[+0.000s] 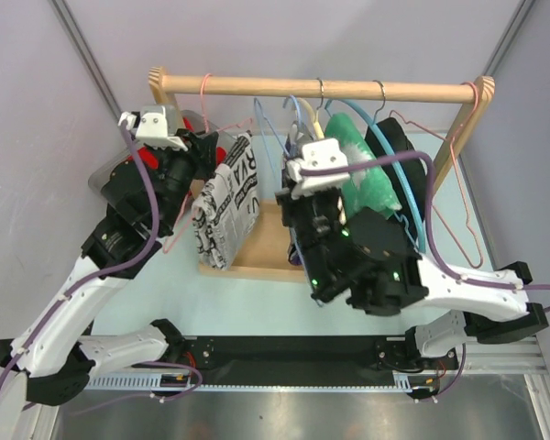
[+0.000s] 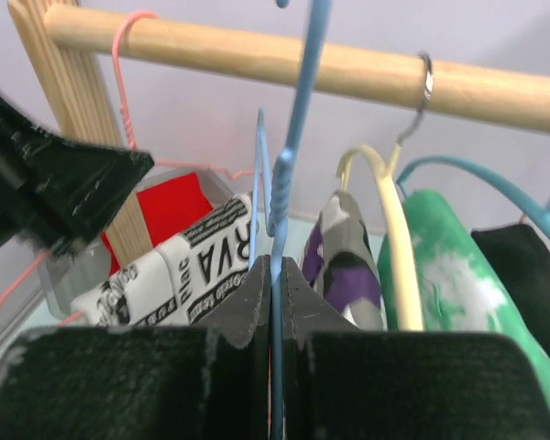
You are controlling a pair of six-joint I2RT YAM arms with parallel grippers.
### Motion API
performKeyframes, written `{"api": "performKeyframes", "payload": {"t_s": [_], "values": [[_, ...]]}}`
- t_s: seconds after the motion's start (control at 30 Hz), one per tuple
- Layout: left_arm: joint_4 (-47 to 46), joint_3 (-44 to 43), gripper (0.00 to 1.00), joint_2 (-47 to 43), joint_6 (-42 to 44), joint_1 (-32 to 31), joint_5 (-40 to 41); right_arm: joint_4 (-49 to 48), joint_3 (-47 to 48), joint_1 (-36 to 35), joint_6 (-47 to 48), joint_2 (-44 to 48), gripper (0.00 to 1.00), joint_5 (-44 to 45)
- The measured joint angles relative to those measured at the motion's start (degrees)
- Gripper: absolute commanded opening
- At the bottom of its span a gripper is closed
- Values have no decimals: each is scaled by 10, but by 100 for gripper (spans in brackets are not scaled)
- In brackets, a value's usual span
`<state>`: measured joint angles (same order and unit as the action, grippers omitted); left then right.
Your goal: Remove the trousers from the hanger
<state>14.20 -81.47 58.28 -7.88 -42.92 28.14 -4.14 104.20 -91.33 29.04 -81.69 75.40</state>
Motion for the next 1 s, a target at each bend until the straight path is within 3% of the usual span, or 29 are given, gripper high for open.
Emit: {"api": "performKeyframes", "payload": {"t_s": [0.17, 0.33, 1.0], "values": [[22, 1, 51, -28, -16, 0, -28, 95, 73, 64, -74, -51, 0, -68], [41, 1, 54, -61, -28, 0, -54, 144, 135, 111, -107, -101, 0, -106], [89, 49, 59, -221, -80, 0, -135, 235, 138, 242, -214, -146, 0, -190]]}}
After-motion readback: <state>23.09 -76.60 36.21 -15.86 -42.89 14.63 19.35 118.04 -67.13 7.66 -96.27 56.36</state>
